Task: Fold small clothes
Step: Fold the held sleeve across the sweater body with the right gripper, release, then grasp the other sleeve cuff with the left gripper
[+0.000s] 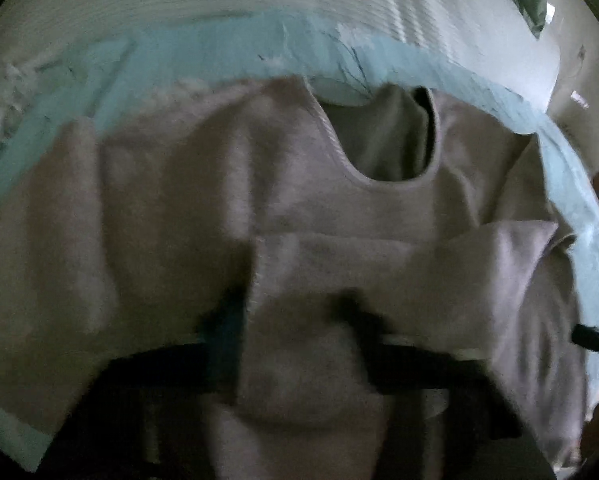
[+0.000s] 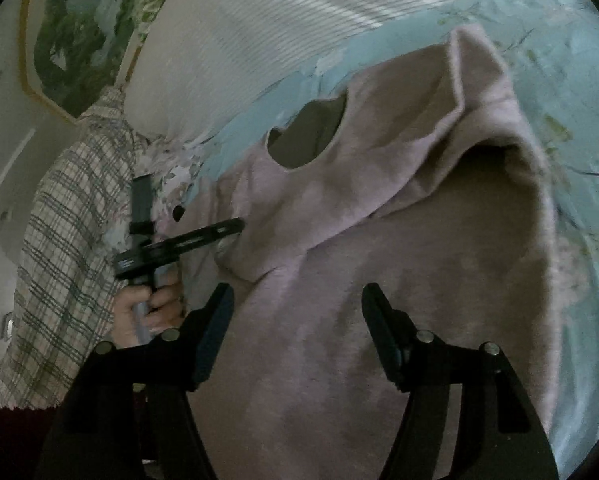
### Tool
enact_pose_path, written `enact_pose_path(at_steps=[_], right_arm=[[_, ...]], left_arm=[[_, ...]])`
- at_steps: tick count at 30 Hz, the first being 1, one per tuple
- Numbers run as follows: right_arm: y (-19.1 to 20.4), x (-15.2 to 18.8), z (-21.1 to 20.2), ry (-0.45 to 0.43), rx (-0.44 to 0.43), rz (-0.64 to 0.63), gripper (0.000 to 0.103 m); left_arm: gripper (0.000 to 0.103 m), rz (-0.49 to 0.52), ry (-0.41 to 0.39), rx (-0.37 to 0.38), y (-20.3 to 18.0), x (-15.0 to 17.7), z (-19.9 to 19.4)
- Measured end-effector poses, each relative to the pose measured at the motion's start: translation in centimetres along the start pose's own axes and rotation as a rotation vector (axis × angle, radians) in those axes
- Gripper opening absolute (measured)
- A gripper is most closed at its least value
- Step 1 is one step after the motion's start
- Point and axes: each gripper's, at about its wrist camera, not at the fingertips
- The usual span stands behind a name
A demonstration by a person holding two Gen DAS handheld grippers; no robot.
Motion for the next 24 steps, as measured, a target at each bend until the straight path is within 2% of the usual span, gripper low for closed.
enact_pose_path(at_steps=[1,3,4,6,7,9,13,17,20,22,23,24], right_arm=[[-0.2,-0.2,-0.5,-0.012,0.008,0.004,0.067],[-0.8,-0.7,-1.9,-0.050,0.043,0.007,0.067],[-1.0,-0.9,-2.4,-0.065,0.063,0.005,0.067],[-1.8,-1.5,-3.5,-0.093,0.132,0.001,0.067],[-2.2,-1.8,-3.7,-0.095,0.161,0.006,0.067],[-3.4,-2.6,-4.0,-0.094,0.207,0.031,0.067],[-5.2,-5.0,-3.8,-0.106,0.308,0.020,0.067],[-9.0,-8.2,-1.3,-0.047,0.371,0.048,0.067],[-11.4,-9.5,1.4,0.029,0.367,0.071,0.067],[-12.4,-9.5,2.8,0.064,0.312,0.088,0.066],[-12.5,-9.7,3.1,0.078,0.289,0.070,0.042],[-12.5,-9.9,3.0,0.091,0.268,0.066,0.009]], left_arm=[[0.002,-0.035,-0.008,0.039,0.6,0.0,-0.8],[0.002,-0.098,-0.102,0.077,1.6,0.3,-3.6],[0.002,-0.131,-0.185,0.063,2.4,0.6,-5.7],[0.002,-0.209,-0.269,0.047,4.5,1.0,-8.0],[0.002,-0.246,-0.284,0.036,5.4,1.1,-8.3],[0.001,-0.311,-0.271,-0.004,7.5,1.3,-7.7],[0.002,-0.348,-0.253,-0.015,8.9,2.0,-6.8],[0.002,-0.363,-0.249,-0.009,8.9,1.9,-6.0],[0.002,-0.339,-0.243,-0.013,8.5,1.8,-6.2],[0.002,-0.337,-0.237,-0.013,8.4,1.4,-6.3],[0.002,-0.338,-0.232,-0.012,8.4,1.5,-6.2],[0.002,-0.340,-0.222,-0.013,8.4,1.4,-6.1]])
Point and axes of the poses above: each gripper's, at about its wrist camera, not at the fingertips, and z roughly the way its jaws point, y to its left, x to its underside, and after that the axes turned 10 degrees about -z, right-handed
